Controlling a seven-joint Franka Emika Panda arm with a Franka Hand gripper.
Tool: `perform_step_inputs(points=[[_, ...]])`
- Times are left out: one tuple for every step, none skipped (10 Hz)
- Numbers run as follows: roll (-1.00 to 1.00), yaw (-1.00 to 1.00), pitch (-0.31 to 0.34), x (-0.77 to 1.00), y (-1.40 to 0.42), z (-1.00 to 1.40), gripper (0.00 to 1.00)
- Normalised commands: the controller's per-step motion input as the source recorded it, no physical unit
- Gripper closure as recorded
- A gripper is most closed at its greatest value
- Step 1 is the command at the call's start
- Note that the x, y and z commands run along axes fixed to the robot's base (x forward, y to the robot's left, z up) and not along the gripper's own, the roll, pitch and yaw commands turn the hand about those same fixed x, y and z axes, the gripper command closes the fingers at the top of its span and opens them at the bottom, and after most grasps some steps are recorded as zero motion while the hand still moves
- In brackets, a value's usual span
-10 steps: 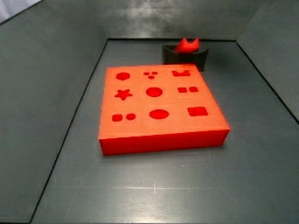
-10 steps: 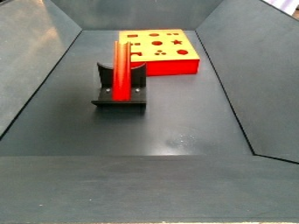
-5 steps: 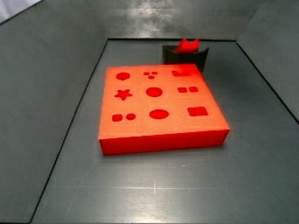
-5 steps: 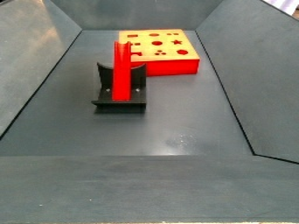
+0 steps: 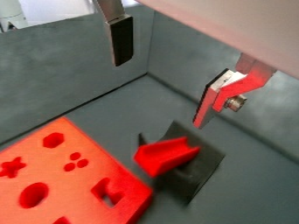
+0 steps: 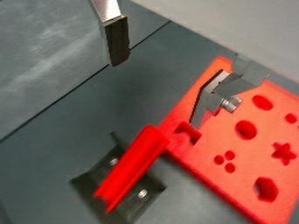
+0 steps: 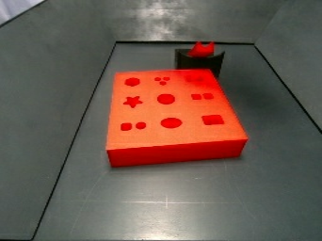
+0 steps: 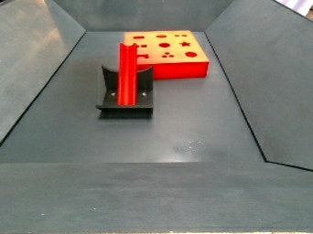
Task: Pick up the arch object. Move up. Place the arch object on the fixture. Regrasp the arch object. Move to above the board. Insert the arch object.
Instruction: Regrasp the arch object.
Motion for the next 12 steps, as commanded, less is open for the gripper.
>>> perform_step_inputs(points=[[1.0,0.05,-0.014,0.01,-0.02,0.0,0.0],[1.0,0.05,-0.006,0.03,-0.02,-0.01,0.0],[1.0,0.05,0.002,0.04,-0.03,-0.01,0.0],[1.0,0.05,0.012,0.05,-0.03,-0.01,0.0],[1.0,0.05,0.031,0.07,-0.03,-0.01,0.0],[1.0,0.06,0.049,0.08,-0.04,-0.01,0.0],[1.0,0.07,0.071,0.09,-0.04,-0.01,0.0],[1.0,0.08,0.096,0.1,-0.04,-0.01,0.0],[1.0,0.1,0.14,0.11,-0.05,-0.01,0.0],[0.97,0.13,0.177,0.12,-0.06,-0.01,0.0],[0.79,0.14,0.178,0.12,-0.06,-0.02,0.0],[0.56,0.17,0.164,0.13,-0.06,-0.02,0.0]])
